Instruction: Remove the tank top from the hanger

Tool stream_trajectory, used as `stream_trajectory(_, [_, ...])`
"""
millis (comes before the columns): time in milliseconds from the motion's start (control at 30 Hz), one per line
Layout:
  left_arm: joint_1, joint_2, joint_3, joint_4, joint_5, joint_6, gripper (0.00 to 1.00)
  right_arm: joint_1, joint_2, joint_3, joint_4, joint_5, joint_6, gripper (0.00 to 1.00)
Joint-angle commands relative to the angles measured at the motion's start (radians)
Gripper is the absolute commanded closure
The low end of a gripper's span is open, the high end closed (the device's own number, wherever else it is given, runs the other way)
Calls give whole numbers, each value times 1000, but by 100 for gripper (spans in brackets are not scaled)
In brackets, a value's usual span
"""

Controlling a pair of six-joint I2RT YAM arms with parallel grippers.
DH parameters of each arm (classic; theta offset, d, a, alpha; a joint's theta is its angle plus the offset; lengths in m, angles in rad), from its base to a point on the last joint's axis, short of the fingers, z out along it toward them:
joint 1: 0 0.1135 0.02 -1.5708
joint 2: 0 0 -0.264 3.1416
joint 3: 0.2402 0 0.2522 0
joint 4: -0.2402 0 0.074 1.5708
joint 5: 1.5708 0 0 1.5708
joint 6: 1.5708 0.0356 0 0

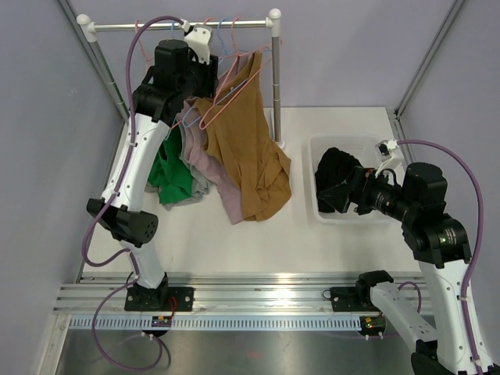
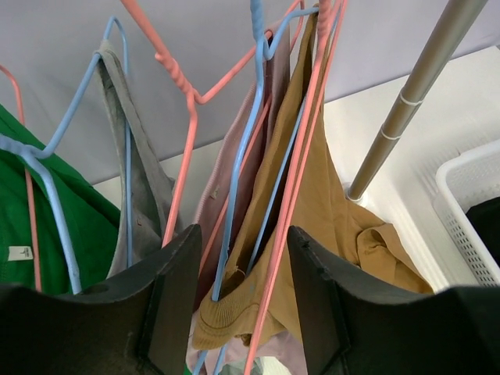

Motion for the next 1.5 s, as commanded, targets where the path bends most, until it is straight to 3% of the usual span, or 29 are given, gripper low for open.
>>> stream_trajectory(0, [20,30,56,12,24,10,51,-3,-6,36,32,-33,9,13])
stream_trajectory(233, [39,67,68,12,58,1,54,-2,-12,39,29,-38,10,13])
stream_trajectory(333, [40,78,77,11,72,-4,65,-2,-14,36,30,-38,10,13])
stream_trajectory(367, [40,84,85,12,75,-10,77,-3,-14,34,30,-38,10,13])
stream_trajectory(400, [39,86,88,9,80,-15,81,-2,-15,34,30,-38,10,13])
stream_trajectory(567, [25,74,100,17,72,-33,89,-2,-15,33,29,-36,9,13])
stream_trajectory(633, [5,55,104,20,27,-72,100,-2,-15,33,29,-36,7,13])
stream_trajectory(1033, [-83,-78,117,60,-253,-231,100,-2,-37,40,21,-46,6,13])
stream_trajectory(1200, [-104,-107,113,57,-262,-309,100,-2,-45,49,13,-49,4,13])
stream_trajectory(1467, [-181,-155,140,-11,-370,-312,100,-3,-45,83,-16,-50,-11,13])
